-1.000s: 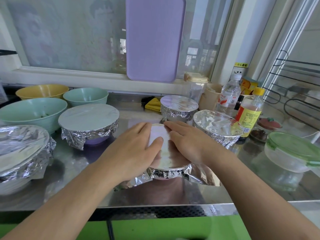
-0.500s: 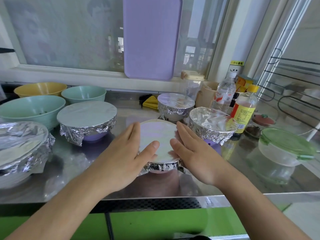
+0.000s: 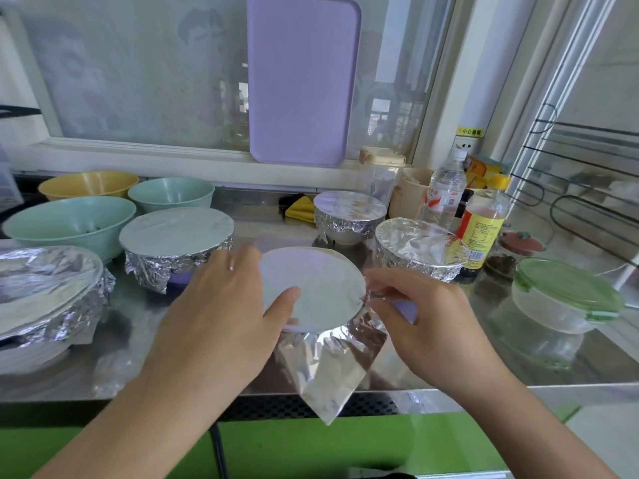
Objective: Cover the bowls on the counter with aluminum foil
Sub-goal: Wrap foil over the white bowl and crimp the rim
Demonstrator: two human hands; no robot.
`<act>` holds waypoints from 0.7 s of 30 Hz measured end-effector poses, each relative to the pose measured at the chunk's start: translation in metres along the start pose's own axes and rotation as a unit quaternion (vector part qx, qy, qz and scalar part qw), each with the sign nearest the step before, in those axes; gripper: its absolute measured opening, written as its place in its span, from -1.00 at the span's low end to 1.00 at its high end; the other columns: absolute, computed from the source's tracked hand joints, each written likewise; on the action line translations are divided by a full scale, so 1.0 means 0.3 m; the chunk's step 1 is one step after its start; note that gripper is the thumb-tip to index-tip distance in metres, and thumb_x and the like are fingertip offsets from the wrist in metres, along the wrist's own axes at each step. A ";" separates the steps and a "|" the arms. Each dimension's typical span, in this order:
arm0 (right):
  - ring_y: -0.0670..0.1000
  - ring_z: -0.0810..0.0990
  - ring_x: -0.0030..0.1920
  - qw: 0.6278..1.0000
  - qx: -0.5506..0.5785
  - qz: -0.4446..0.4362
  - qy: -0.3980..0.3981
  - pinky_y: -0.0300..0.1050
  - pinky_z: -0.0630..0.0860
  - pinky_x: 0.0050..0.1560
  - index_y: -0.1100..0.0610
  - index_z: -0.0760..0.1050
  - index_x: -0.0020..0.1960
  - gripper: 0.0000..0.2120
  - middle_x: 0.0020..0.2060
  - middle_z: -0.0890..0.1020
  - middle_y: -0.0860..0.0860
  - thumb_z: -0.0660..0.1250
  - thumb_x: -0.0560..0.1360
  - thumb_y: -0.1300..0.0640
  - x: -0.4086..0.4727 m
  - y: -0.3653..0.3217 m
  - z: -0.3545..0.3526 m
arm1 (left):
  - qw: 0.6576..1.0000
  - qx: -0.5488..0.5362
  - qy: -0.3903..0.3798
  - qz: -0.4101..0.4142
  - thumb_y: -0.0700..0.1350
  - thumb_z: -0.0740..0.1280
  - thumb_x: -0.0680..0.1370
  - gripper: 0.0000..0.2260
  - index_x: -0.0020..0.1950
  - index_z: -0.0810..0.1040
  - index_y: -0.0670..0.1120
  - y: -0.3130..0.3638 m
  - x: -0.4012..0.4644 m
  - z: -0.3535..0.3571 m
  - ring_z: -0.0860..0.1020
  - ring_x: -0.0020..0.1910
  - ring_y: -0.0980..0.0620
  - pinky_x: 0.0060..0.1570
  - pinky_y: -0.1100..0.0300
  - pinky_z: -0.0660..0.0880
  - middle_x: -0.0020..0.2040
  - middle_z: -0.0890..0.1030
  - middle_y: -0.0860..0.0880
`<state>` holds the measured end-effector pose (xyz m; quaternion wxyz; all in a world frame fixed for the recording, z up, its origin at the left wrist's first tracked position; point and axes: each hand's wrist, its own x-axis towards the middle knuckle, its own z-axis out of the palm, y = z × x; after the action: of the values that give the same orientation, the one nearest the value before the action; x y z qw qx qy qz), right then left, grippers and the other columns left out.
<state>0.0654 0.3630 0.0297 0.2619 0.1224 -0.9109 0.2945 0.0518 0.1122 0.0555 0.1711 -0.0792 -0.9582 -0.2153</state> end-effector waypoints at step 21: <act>-0.05 0.66 -0.03 0.988 0.090 -0.128 0.014 -0.13 0.56 -0.02 0.04 0.75 -0.14 -0.89 -0.12 0.67 -0.17 0.66 0.42 0.19 0.012 -0.028 0.058 | 0.974 -0.106 0.074 0.184 0.12 0.52 0.46 -0.85 -0.16 0.60 0.11 -0.028 -0.063 0.109 0.45 -0.04 0.10 -0.20 0.43 0.26 0.01 0.41 0.14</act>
<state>0.0586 0.3457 0.0236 0.2982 0.2572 -0.8537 0.3407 0.0577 0.1176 0.0177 0.2689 -0.2559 -0.8834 -0.2859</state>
